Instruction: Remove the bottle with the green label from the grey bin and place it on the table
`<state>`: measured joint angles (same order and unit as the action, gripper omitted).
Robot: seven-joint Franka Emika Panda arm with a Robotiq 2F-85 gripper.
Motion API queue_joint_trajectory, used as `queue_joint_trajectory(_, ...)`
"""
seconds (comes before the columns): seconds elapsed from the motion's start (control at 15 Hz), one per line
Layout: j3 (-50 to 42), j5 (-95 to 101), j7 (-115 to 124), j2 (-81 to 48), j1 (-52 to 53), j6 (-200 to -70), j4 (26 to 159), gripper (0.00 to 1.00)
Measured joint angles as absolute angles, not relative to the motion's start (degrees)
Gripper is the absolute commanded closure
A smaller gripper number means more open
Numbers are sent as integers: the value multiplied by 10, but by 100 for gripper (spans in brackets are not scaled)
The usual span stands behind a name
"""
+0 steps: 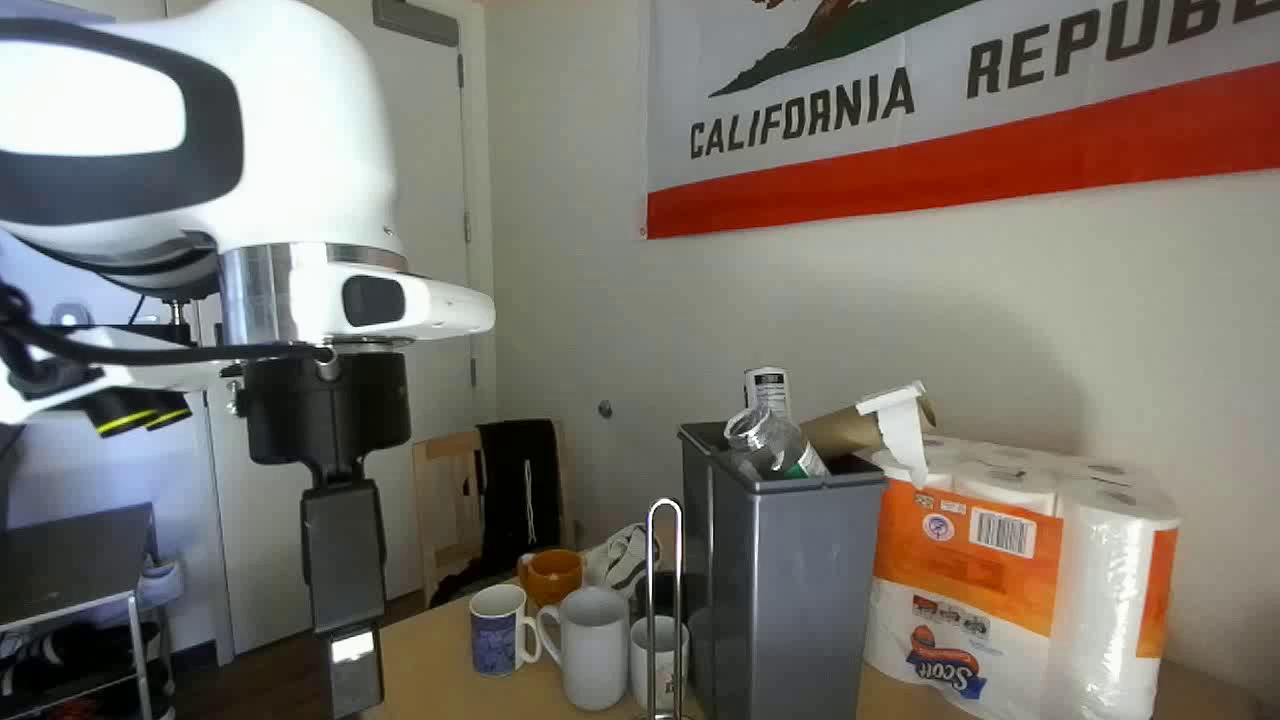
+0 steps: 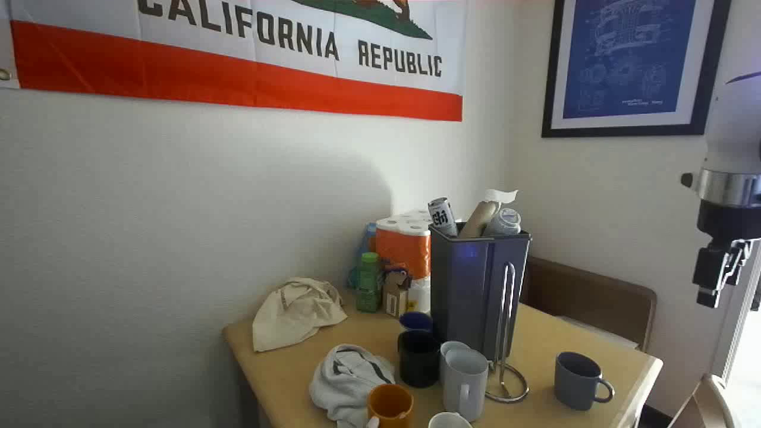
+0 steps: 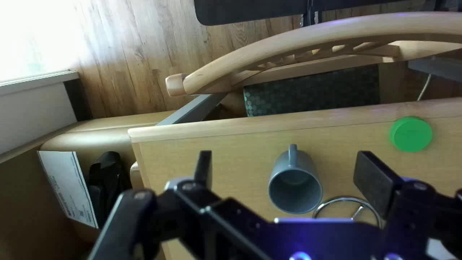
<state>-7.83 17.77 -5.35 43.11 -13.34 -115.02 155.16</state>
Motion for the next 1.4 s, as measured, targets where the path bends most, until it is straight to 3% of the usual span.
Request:
queue_joint_trajectory(0.53,-77,179,-55,403,-112,-1213,1546,0)
queue_joint_trajectory(1.0,-38,228,-56,194,-70,-1446,1416,0)
queue_joint_trajectory(1.4,-33,292,-54,43,-73,-1565,1257,0)
